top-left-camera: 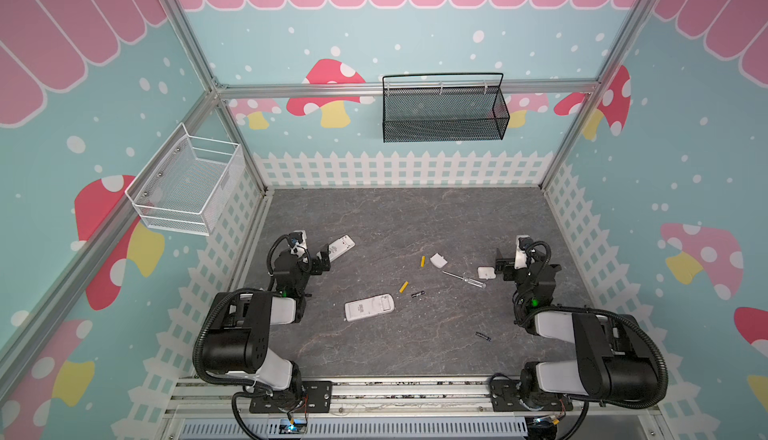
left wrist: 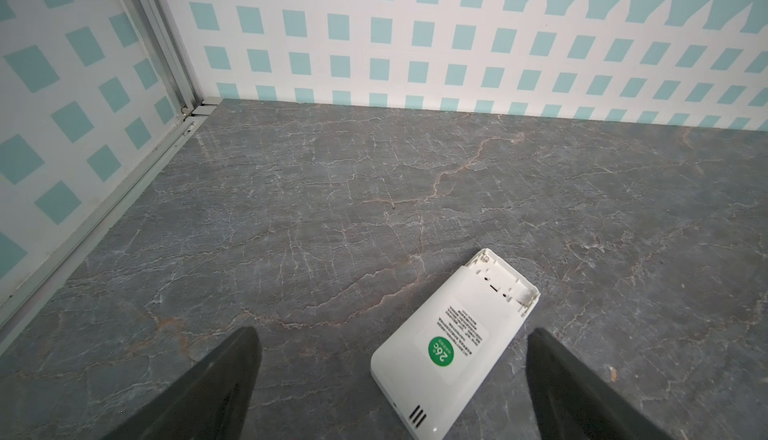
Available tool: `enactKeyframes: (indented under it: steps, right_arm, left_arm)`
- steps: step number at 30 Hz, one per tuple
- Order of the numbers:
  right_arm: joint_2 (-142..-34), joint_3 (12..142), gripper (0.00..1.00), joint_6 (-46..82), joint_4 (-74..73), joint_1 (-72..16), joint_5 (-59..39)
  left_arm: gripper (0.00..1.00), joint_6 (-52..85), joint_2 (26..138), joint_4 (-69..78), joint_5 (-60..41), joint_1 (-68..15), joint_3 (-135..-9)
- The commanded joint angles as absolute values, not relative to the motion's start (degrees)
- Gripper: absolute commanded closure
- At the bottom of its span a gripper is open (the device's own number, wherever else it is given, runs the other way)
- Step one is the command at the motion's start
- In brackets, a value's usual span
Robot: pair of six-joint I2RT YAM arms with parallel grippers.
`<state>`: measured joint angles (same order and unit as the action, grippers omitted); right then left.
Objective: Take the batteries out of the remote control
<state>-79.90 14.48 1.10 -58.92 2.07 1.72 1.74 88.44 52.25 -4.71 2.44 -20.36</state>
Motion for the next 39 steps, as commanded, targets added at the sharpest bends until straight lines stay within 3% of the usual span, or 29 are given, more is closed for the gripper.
enactKeyframes:
  steps: [1,4,9,34,39]
  right_arm:
    - [-83.4,12.7,0.01,0.5,-69.4,2.2,-0.8]
    - [-87.2,8.5,0.00,0.6,-81.5,2.0,0.3]
    - [-86.4,11.6,0.00,2.3,-73.3,1.6,5.1]
    - [-87.0,11.8,0.00,1.8,-74.2,1.1,5.6]
    - [-86.8,11.4,0.00,1.6,-74.7,1.1,5.5]
  left_arm:
    - [0.01,3.0,88.5,53.8,-4.0,2.1,-21.3]
    - [0.01,2.8,88.3,53.1,-4.1,2.1,-21.5]
    - [0.01,2.7,88.0,52.1,-4.1,2.0,-21.6]
    - [0.01,1.0,87.9,51.3,4.3,-1.8,-22.0]
    - [0.00,-0.4,87.5,57.9,4.5,-3.2,-18.0]
